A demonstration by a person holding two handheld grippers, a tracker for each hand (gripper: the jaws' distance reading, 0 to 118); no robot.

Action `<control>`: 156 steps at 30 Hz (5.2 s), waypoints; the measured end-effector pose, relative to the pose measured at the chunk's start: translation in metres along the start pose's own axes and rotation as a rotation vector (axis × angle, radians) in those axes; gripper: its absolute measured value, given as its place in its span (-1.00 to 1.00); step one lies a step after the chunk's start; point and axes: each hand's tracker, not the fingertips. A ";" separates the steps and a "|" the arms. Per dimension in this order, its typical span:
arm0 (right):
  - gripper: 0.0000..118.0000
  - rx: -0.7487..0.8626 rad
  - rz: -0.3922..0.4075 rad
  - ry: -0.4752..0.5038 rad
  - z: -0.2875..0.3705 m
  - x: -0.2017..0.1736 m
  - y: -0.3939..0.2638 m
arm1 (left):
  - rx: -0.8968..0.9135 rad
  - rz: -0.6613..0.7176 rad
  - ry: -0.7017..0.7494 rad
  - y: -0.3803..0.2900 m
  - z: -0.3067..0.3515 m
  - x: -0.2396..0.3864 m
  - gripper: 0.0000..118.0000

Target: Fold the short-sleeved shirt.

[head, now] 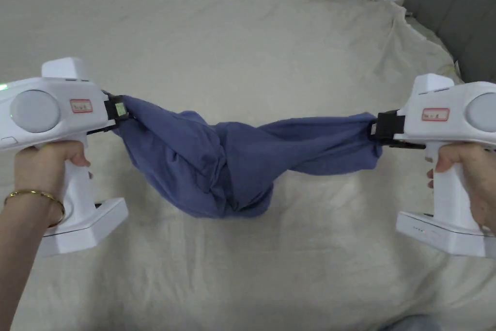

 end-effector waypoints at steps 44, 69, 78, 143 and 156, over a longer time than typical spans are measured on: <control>-0.92 0.471 0.256 -0.457 0.041 -0.066 0.356 | 0.422 -0.310 0.298 0.333 -0.067 0.067 -1.00; -0.92 -0.076 0.111 -0.344 -0.101 0.035 -0.008 | -0.124 -0.273 0.261 -0.038 -0.064 -0.037 -1.00; -0.92 -0.119 0.153 -0.313 -0.046 0.046 -0.118 | -0.169 -0.261 0.259 -0.134 0.000 -0.054 -1.00; -1.00 0.495 0.109 -0.050 0.092 -0.066 -0.148 | 0.377 -0.296 0.099 -0.125 0.082 0.037 -1.00; -1.00 0.464 0.127 -0.063 0.067 -0.063 -0.117 | 0.255 -0.240 0.060 -0.015 -0.020 0.042 1.00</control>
